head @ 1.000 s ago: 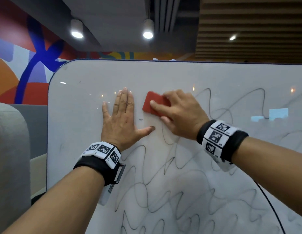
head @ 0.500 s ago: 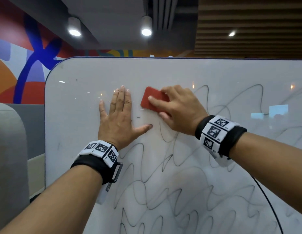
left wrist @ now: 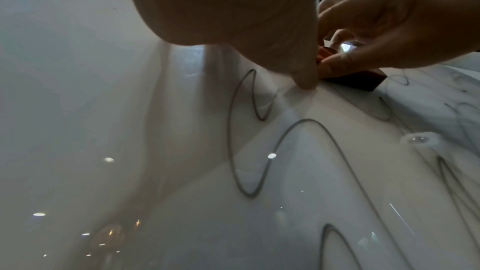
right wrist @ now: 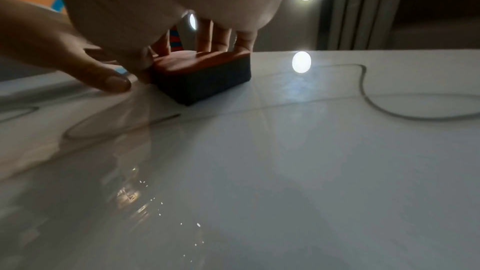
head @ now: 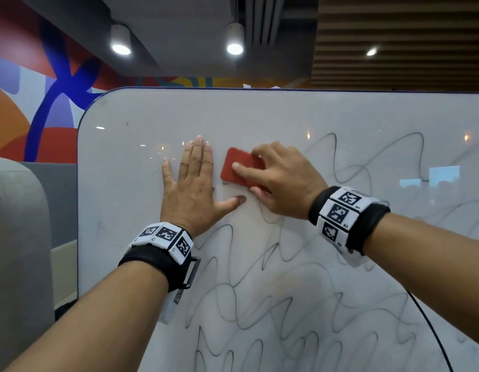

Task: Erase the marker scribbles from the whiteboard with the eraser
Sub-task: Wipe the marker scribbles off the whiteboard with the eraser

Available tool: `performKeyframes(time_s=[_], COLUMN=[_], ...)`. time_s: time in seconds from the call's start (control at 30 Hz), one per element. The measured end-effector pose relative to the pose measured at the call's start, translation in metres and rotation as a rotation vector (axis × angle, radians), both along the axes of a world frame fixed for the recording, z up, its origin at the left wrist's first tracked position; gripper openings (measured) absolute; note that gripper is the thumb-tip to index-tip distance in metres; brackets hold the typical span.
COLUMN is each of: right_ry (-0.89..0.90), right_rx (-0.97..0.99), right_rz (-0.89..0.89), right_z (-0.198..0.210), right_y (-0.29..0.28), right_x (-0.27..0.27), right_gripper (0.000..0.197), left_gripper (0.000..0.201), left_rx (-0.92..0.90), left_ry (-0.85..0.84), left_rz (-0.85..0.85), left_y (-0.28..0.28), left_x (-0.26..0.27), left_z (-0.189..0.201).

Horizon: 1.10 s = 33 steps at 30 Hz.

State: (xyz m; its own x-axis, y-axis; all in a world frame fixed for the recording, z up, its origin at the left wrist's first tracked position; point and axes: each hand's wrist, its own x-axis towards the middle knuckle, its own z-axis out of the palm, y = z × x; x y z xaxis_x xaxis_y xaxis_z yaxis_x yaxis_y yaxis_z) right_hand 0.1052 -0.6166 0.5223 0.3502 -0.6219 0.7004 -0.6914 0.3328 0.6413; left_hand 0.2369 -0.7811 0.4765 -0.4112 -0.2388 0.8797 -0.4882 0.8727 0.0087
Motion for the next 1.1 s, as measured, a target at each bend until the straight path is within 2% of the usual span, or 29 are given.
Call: performKeyframes(time_s=[0.1, 0.23, 0.33, 0.47, 0.57, 0.67, 0.77, 0.93, 1.03, 1.1], right_ry=[0.075, -0.05, -0.049, 0.056, 0.074, -0.042, -0.08, 0.022, 0.058, 0.005], right_rx=[0.072, -0.098, -0.108, 0.068, 0.05, -0.107, -0.173, 0.004, 0.057, -0.005], right_rz=[-0.01, -0.082, -0.048, 0.036, 0.011, -0.037, -0.045, -0.002, -0.028, -0.049], right_z=[0.01, 0.037, 0.022, -0.014, 0.003, 0.025, 0.016, -0.024, -0.014, -0.001], right_y=[0.003, 0.005, -0.002, -0.01, -0.007, -0.006, -0.013, -0.022, -0.017, -0.015], right_x=[0.003, 0.009, 0.011, 0.006, 0.007, 0.01, 0.012, 0.015, 0.018, 0.019], right_gripper=[0.049, 0.048, 0.047, 0.044, 0.045, 0.047, 0.048, 0.039, 0.036, 0.037], left_gripper=[0.121, 0.121, 0.12, 0.12, 0.121, 0.122, 0.123, 0.123, 0.121, 0.12], left_rx=[-0.001, -0.006, -0.013, -0.011, -0.008, -0.011, 0.013, 0.057, 0.085, 0.094], left_ry=[-0.01, -0.014, -0.015, -0.029, -0.026, -0.029, -0.029, -0.052, -0.057, -0.064], left_rz=[0.006, 0.024, 0.024, 0.027, 0.029, 0.044, 0.05, 0.071, 0.083, 0.091], left_y=[-0.001, -0.002, -0.004, -0.007, -0.009, -0.012, -0.013, -0.013, -0.014, -0.016], left_x=[0.001, 0.003, 0.005, 0.009, 0.01, 0.013, 0.016, 0.021, 0.027, 0.03], left_z=[-0.001, -0.002, -0.004, -0.008, -0.011, -0.014, -0.017, -0.023, -0.026, -0.028])
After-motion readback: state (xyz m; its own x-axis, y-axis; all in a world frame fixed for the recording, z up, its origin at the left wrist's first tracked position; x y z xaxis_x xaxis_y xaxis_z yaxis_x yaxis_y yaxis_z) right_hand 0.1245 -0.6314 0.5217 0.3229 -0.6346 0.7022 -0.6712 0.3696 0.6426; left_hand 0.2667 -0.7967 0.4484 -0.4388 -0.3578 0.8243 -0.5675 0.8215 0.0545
